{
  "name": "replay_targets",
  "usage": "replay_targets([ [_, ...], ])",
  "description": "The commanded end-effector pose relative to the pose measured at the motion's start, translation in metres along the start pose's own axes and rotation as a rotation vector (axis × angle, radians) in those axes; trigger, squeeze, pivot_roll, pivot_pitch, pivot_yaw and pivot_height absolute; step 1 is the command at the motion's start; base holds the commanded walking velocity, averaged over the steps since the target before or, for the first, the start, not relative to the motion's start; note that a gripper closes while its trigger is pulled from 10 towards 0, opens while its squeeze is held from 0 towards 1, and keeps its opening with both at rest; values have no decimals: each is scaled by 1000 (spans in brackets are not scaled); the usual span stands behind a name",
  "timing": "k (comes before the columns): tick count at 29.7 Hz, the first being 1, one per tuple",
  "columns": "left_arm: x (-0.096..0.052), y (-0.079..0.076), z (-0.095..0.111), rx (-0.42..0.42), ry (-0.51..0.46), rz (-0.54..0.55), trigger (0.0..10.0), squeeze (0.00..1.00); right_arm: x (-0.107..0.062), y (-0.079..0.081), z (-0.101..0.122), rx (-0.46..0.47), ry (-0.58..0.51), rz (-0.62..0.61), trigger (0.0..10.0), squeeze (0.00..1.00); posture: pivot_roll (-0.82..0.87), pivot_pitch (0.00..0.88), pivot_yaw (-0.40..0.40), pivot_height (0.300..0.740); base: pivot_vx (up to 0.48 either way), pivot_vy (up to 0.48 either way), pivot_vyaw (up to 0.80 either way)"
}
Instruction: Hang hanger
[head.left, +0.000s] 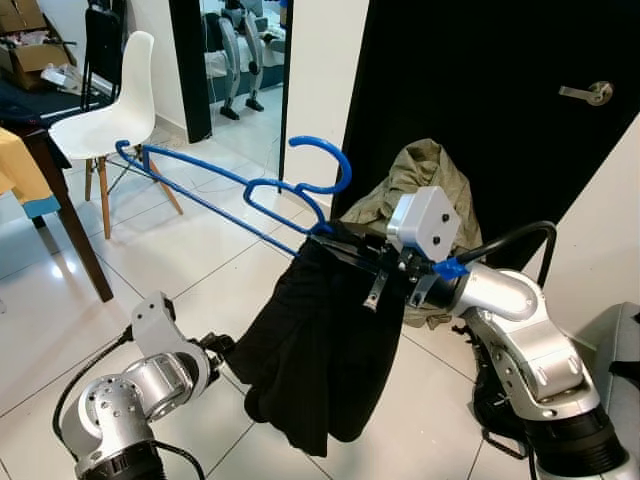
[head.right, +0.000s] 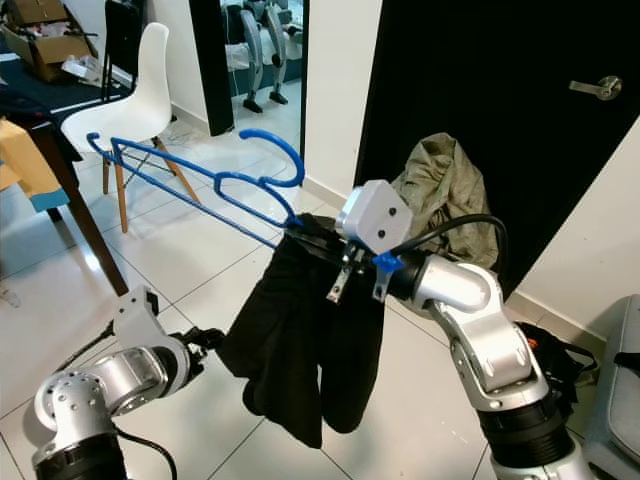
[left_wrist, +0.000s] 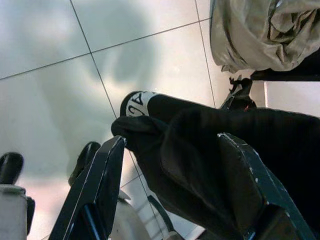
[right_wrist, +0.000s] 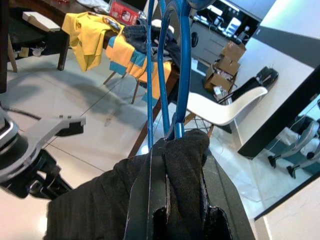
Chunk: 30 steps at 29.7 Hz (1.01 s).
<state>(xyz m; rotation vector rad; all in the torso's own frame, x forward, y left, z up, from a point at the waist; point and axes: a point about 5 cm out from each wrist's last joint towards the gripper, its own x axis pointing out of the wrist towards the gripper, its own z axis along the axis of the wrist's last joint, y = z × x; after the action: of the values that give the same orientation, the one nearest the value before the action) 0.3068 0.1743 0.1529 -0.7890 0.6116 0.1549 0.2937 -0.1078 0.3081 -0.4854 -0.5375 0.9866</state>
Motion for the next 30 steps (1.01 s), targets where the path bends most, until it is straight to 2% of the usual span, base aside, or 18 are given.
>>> replay_targets([
  [1,8,-7,-16,-37,60,-36,10000,0,2,-2,12,-28,-52,11,0,0,-62,219,-78,740,0,0,0],
  [6,12,-16,-19,-48,80,-85,10000,0,3,-3,20,-22,-79,23,0,0,-68,220,-78,740,0,0,0],
  [9,13,-25,-28,-46,118,-138,9490,0,3,1,22,0,-95,41,0,0,-70,223,-77,740,0,0,0],
  [10,13,-28,-30,-42,127,-154,8941,0,3,2,23,4,-98,46,0,0,-71,224,-76,740,0,0,0],
  [13,13,-29,-31,-37,133,-167,8941,0,4,3,23,7,-100,49,0,0,-71,224,-76,740,0,0,0],
  [14,14,-28,-31,-29,129,-159,3961,0,4,4,23,12,-101,54,0,0,-71,225,-77,740,0,0,0],
  [16,14,-27,-31,-25,125,-151,3961,0,4,5,24,16,-102,58,0,0,-71,225,-77,740,0,0,0],
  [17,15,-25,-29,-20,120,-140,0,0,4,5,24,19,-102,60,0,0,-70,226,-77,740,0,0,0],
  [23,17,-16,-26,5,100,-104,0,0,4,5,23,25,-98,58,0,0,-67,228,-76,740,0,0,0],
  [27,14,-13,-21,76,64,-76,0,0,3,4,19,31,-85,48,0,0,-61,228,-74,740,0,0,0],
  [30,14,-11,-20,87,56,-60,0,0,3,4,18,33,-82,46,0,0,-61,228,-74,740,0,0,0],
])
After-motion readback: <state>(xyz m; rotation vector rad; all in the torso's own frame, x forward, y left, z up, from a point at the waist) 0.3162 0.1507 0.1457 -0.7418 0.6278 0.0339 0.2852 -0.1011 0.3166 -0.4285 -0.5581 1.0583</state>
